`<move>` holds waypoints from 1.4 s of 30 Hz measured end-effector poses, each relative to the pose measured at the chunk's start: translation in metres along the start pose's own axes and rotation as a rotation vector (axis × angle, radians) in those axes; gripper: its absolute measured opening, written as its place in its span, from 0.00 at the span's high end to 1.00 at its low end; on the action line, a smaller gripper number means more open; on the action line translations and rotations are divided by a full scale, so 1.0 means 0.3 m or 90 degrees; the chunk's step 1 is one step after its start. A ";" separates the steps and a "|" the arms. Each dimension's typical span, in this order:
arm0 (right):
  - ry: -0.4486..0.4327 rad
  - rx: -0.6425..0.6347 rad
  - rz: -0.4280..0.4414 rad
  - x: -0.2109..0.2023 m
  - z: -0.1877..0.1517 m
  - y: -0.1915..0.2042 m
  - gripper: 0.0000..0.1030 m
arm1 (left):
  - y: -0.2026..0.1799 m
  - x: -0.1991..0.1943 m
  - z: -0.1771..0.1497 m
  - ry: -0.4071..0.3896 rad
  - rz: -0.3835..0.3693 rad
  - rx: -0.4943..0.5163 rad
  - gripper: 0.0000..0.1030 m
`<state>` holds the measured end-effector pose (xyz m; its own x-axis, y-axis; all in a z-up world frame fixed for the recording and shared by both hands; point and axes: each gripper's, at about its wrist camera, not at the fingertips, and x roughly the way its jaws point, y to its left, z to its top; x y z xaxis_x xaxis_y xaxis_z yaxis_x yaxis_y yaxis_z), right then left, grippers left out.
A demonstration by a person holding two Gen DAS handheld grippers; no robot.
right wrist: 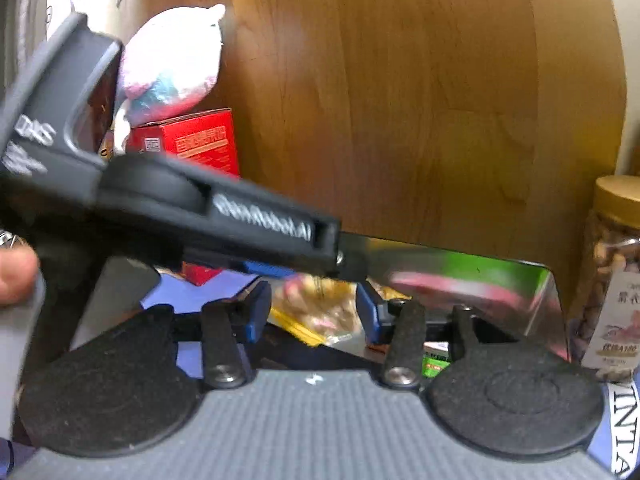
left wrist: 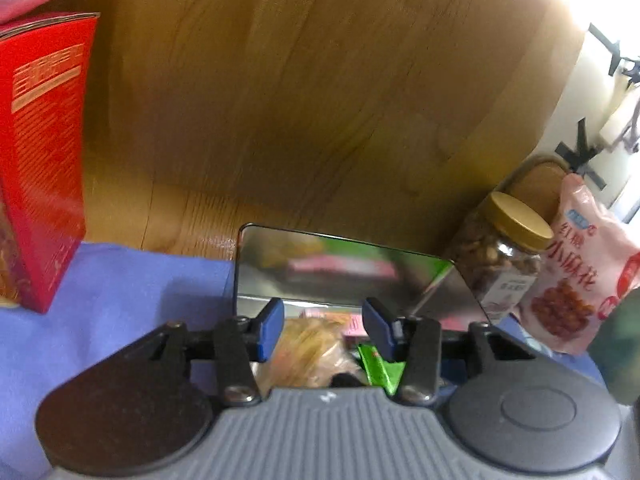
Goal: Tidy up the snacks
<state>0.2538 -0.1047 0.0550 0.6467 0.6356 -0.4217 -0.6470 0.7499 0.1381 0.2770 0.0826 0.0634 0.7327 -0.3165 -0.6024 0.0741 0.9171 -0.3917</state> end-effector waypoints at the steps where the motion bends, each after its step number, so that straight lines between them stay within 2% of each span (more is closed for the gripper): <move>1: -0.008 0.012 0.004 -0.022 -0.005 -0.009 0.51 | -0.002 -0.029 -0.011 -0.013 -0.009 0.003 0.57; 5: -0.046 0.083 0.003 -0.154 -0.048 -0.069 0.51 | -0.029 -0.140 -0.070 -0.044 -0.007 0.037 0.56; 10: -0.059 0.201 -0.027 -0.349 -0.203 -0.158 0.51 | -0.101 -0.228 -0.221 -0.040 0.068 0.109 0.55; 13: -0.058 0.250 -0.073 -0.437 -0.295 -0.158 0.51 | -0.119 -0.253 -0.314 -0.028 0.098 0.118 0.55; 16: -0.067 0.282 -0.095 -0.518 -0.370 -0.137 0.51 | -0.141 -0.283 -0.386 -0.027 0.125 0.129 0.55; 19: -0.070 0.290 -0.106 -0.567 -0.419 -0.102 0.51 | -0.175 -0.320 -0.439 -0.036 0.152 0.152 0.55; 29: -0.066 0.299 -0.096 -0.617 -0.492 -0.010 0.51 | -0.245 -0.444 -0.552 -0.058 0.186 0.176 0.52; 36: -0.069 0.303 -0.099 -0.636 -0.517 0.017 0.51 | -0.255 -0.464 -0.596 -0.059 0.209 0.181 0.50; 42: -0.079 0.297 -0.136 -0.641 -0.538 0.015 0.51 | -0.267 -0.467 -0.618 -0.071 0.235 0.197 0.46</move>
<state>0.0615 -0.2532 -0.0080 0.8058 0.4558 -0.3781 -0.2659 0.8489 0.4568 0.0429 0.0086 0.0503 0.8151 0.0558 -0.5767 -0.0190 0.9974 0.0695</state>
